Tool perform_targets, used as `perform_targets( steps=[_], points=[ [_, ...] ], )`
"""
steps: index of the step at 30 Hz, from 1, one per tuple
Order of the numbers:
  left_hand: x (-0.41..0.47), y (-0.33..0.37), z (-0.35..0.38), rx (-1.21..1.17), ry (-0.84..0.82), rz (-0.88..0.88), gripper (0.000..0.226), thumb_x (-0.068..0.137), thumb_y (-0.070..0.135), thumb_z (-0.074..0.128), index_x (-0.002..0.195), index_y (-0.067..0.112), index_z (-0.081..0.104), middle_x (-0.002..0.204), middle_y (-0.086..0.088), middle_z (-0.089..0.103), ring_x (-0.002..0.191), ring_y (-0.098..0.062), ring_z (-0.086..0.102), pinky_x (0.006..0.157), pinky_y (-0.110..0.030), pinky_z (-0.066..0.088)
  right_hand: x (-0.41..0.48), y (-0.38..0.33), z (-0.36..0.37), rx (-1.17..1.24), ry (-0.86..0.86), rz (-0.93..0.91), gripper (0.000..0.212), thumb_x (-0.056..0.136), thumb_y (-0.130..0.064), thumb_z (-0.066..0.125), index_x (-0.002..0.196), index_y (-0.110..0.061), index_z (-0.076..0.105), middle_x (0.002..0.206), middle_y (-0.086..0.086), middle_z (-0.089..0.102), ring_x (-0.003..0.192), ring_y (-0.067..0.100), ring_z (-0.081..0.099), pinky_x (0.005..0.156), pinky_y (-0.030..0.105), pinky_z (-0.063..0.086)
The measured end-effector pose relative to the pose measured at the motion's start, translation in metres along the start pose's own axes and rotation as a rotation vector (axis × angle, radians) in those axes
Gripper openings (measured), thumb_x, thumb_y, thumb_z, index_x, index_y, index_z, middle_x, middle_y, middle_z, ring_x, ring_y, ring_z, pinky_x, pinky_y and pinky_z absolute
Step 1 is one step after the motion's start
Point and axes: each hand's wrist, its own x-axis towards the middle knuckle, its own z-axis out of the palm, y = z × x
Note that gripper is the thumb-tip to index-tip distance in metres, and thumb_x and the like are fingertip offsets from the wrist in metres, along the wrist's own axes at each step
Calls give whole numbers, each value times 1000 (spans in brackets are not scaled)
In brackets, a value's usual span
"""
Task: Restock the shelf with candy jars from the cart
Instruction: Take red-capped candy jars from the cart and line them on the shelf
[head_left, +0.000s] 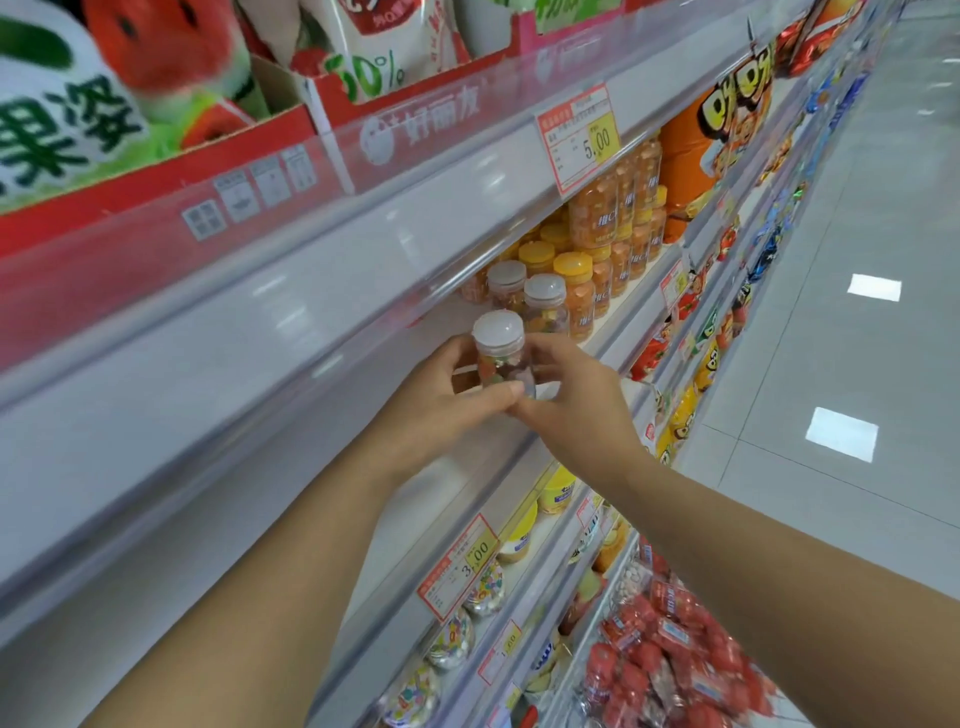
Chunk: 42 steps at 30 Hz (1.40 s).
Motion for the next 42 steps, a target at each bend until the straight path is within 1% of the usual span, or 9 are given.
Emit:
perform_targets(
  steps=[3, 6, 10, 13, 16, 21, 32, 37, 42],
  points=[
    [5, -9, 2, 138, 101, -3, 52, 80, 39, 77, 127, 28, 59, 117, 16, 67, 103, 6, 62, 89, -16, 50, 1, 5, 7, -133, -36, -30, 48, 77, -43, 76, 121, -31, 62, 105, -17, 70, 99, 7, 65, 92, 43, 51],
    [17, -19, -2, 175, 205, -19, 39, 86, 31, 74, 123, 27, 60, 112, 17, 66, 95, 7, 61, 71, -4, 43, -1, 11, -3, -300, -78, -51, 56, 78, -46, 78, 128, -29, 59, 124, -12, 65, 118, 12, 56, 105, 43, 41],
    [48, -26, -11, 170, 343, -46, 46, 90, 32, 70, 133, 23, 56, 126, 5, 62, 110, -13, 61, 90, -25, 46, -2, 25, -28, -430, -98, -126, 39, 88, -41, 70, 123, -25, 65, 127, -8, 62, 125, 11, 48, 107, 24, 34],
    [78, -28, -10, 181, 404, -13, 52, 91, 28, 69, 139, 19, 51, 133, 2, 60, 119, -17, 57, 96, -27, 44, 0, 33, -33, -511, -162, -186, 24, 91, -29, 68, 113, -21, 70, 125, -5, 63, 123, 13, 50, 99, 11, 25],
    [97, -32, -5, 156, 427, 7, 53, 89, 17, 70, 138, 17, 49, 127, 2, 61, 117, -18, 59, 90, -26, 44, 2, 35, -35, -533, -192, -215, 24, 91, -25, 68, 115, -20, 70, 126, -5, 64, 124, 14, 52, 99, 13, 26],
    [113, -43, -4, 187, 432, 19, 62, 87, 14, 72, 143, 16, 45, 136, -3, 58, 122, -21, 57, 105, -42, 48, 1, 37, -37, -544, -208, -255, 26, 92, -22, 67, 118, -21, 68, 129, -7, 62, 125, 13, 50, 100, 13, 25],
    [132, -50, -1, 153, 437, 7, 57, 89, 10, 66, 142, 20, 47, 133, 1, 60, 118, -20, 59, 102, -44, 50, 1, 38, -38, -562, -213, -278, 29, 92, -22, 67, 121, -22, 67, 130, -8, 61, 126, 11, 50, 101, 14, 26],
    [114, -44, -2, 149, 390, -9, 62, 94, 10, 61, 149, 24, 38, 144, 2, 51, 127, -17, 52, 107, -37, 45, -5, 41, -40, -546, -213, -277, 40, 93, -24, 67, 133, -22, 60, 143, -8, 53, 135, 10, 43, 109, 20, 28],
    [38, -8, 9, 147, 542, 15, 47, 92, 4, 53, 136, 22, 55, 125, 8, 58, 102, -9, 59, 78, -11, 42, -40, 61, -75, -467, -209, -167, 42, 95, -26, 64, 136, -24, 57, 140, -11, 53, 129, 7, 46, 104, 20, 35]
  ],
)
